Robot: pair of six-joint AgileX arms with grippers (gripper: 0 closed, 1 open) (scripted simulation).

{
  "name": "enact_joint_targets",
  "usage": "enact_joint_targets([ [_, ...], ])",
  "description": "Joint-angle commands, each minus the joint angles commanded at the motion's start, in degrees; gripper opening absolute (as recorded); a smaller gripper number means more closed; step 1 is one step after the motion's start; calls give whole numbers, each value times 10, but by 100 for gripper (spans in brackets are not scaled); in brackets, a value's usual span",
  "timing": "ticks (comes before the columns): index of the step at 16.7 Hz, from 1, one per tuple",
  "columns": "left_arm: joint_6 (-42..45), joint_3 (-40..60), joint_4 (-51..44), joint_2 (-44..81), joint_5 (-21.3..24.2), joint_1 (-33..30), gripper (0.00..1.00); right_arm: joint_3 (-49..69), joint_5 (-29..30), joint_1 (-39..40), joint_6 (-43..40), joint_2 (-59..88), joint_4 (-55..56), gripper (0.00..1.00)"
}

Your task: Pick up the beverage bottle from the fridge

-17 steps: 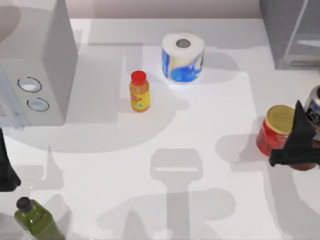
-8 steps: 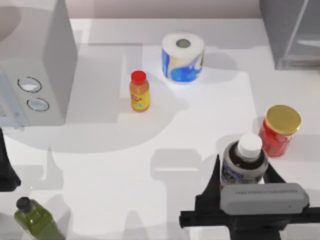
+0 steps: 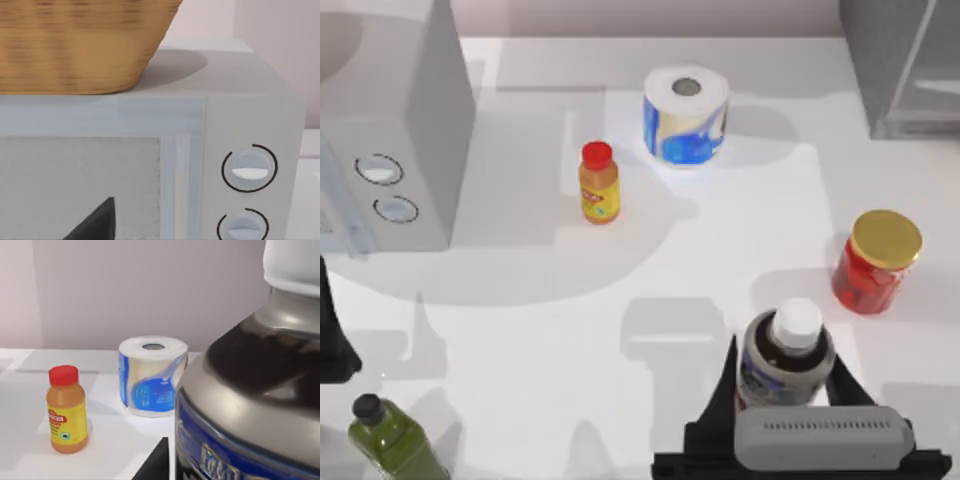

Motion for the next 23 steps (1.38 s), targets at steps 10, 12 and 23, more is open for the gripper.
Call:
enact_joint_targets([
  [10, 0, 0, 0, 0, 0, 0, 100, -2, -88, -90, -54, 146, 209, 0],
  [12, 0, 0, 0, 0, 0, 0, 100, -3, -106, -108, -63, 168, 238, 0],
  [23, 0, 0, 0, 0, 0, 0, 100, -3, -110, -112, -65, 172, 244, 45],
])
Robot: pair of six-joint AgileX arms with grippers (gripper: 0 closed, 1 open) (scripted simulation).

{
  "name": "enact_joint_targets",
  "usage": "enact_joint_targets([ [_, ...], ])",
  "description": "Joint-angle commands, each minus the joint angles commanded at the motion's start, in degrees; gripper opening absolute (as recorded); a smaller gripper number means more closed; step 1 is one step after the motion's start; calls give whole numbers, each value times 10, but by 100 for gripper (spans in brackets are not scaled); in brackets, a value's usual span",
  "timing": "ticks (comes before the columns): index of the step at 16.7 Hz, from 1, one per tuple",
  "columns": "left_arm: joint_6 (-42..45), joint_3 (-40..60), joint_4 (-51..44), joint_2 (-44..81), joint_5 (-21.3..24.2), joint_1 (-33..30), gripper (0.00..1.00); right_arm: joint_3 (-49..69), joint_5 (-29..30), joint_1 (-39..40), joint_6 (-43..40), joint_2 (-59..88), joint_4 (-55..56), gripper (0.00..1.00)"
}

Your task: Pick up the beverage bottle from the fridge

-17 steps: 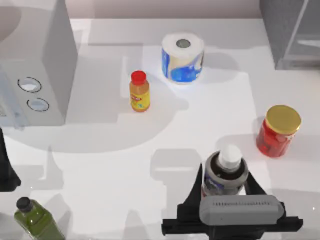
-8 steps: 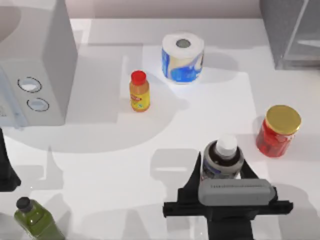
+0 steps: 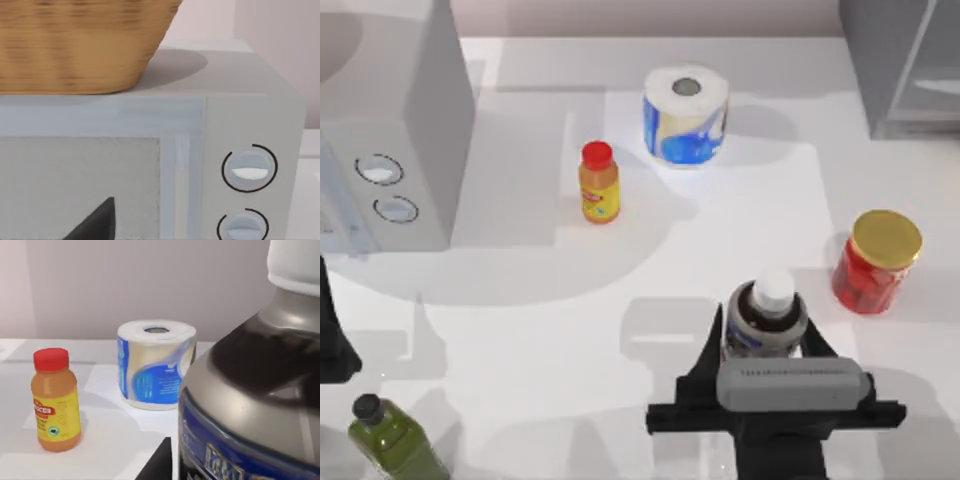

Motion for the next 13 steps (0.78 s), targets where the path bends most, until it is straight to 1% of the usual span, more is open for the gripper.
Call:
enact_joint_targets([
  [7, 0, 0, 0, 0, 0, 0, 100, 0, 0, 0, 0, 0, 0, 98],
  [8, 0, 0, 0, 0, 0, 0, 100, 0, 0, 0, 0, 0, 0, 100],
  [13, 0, 0, 0, 0, 0, 0, 100, 0, 0, 0, 0, 0, 0, 100],
])
